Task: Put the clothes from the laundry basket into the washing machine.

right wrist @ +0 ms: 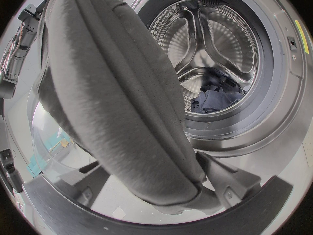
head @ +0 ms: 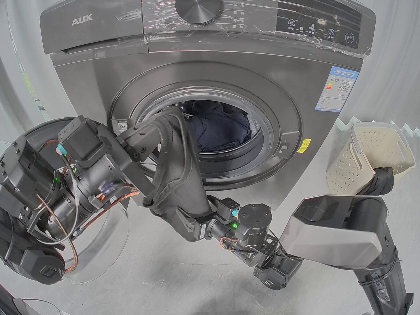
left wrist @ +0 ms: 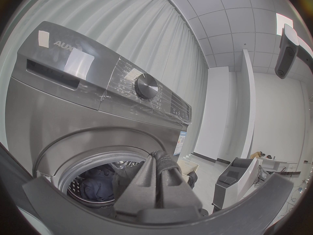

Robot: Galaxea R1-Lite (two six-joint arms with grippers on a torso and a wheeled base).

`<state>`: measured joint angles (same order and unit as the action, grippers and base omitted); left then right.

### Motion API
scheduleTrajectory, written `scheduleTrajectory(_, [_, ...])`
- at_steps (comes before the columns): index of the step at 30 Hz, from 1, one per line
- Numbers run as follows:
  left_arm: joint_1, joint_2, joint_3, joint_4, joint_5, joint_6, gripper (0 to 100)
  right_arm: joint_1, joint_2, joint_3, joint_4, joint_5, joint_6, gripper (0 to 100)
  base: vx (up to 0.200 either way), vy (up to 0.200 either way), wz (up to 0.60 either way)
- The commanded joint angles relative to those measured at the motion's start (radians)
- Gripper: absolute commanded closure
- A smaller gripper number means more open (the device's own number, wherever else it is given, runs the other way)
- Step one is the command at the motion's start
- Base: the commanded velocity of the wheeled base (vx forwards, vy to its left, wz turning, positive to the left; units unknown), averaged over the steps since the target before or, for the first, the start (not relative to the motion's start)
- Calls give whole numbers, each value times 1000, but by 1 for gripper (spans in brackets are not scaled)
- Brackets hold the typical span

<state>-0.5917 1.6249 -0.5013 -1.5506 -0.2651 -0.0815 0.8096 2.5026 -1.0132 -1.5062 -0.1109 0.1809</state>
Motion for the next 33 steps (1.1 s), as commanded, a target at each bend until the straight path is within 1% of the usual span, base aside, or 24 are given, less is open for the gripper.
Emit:
scheduleTrajectory(1, [0, -8, 0, 0, 0, -3, 100, -6, 15, -21, -5, -1, 2, 100, 0, 0, 0])
scheduleTrajectory(5, [9, -7, 4, 0, 1, -3, 100, -9, 1, -7, -6, -1, 5, 100, 0, 0, 0])
scheduleTrajectory(7, [18, 3, 17, 1, 3, -3, 100, -23, -51, 48, -6, -4, 11, 100, 0, 0, 0])
scheduleTrajectory(8, [20, 4, 17, 1, 3, -3, 100, -24, -56, 51, -6, -6, 12, 100, 0, 0, 0])
scheduleTrajectory(9, [36, 7, 26, 1, 1, -3, 100, -38, -102, 97, -6, -20, 15, 100, 0, 0, 0])
scheduleTrajectory(10, [52, 10, 30, 1, 1, -1, 100, -46, -126, 117, -6, -29, 17, 100, 0, 0, 0])
scheduleTrajectory(11, [59, 12, 33, 3, 1, -1, 100, -50, -142, 127, -6, -32, 17, 100, 0, 0, 0])
scheduleTrajectory(13, [99, 15, 50, 3, -6, 0, 100, -70, -234, 197, -5, -41, 23, 100, 0, 0, 0])
scheduleTrajectory(16, [128, 21, 73, 3, -19, 3, 100, -95, -318, 257, 0, -46, 23, 100, 0, 0, 0])
scheduleTrajectory(17, [128, 21, 73, 3, -19, 3, 100, -95, -318, 257, 0, -46, 23, 100, 0, 0, 0])
scheduleTrajectory(19, [141, 36, 113, 1, -46, 5, 100, -124, -373, 288, 3, -50, 26, 100, 0, 0, 0])
scheduleTrajectory(21, [139, 53, 150, 1, -65, 8, 100, -136, -399, 300, 4, -55, 28, 100, 0, 0, 0])
scheduleTrajectory(22, [139, 62, 168, 1, -71, 12, 100, -138, -409, 301, 4, -64, 32, 100, 0, 0, 0])
scheduleTrajectory(23, [139, 62, 168, 1, -71, 12, 100, -138, -409, 301, 4, -64, 32, 100, 0, 0, 0])
scheduleTrajectory(24, [139, 81, 194, 1, -79, 16, 100, -136, -424, 300, 4, -76, 37, 100, 0, 0, 0])
scheduleTrajectory(28, [141, 132, 225, 0, -80, 22, 100, -115, -445, 300, 6, -78, 39, 100, 0, 0, 0])
scheduleTrajectory(33, [139, 201, 233, 0, -79, 20, 100, -79, -452, 277, 4, -78, 39, 100, 0, 0, 0])
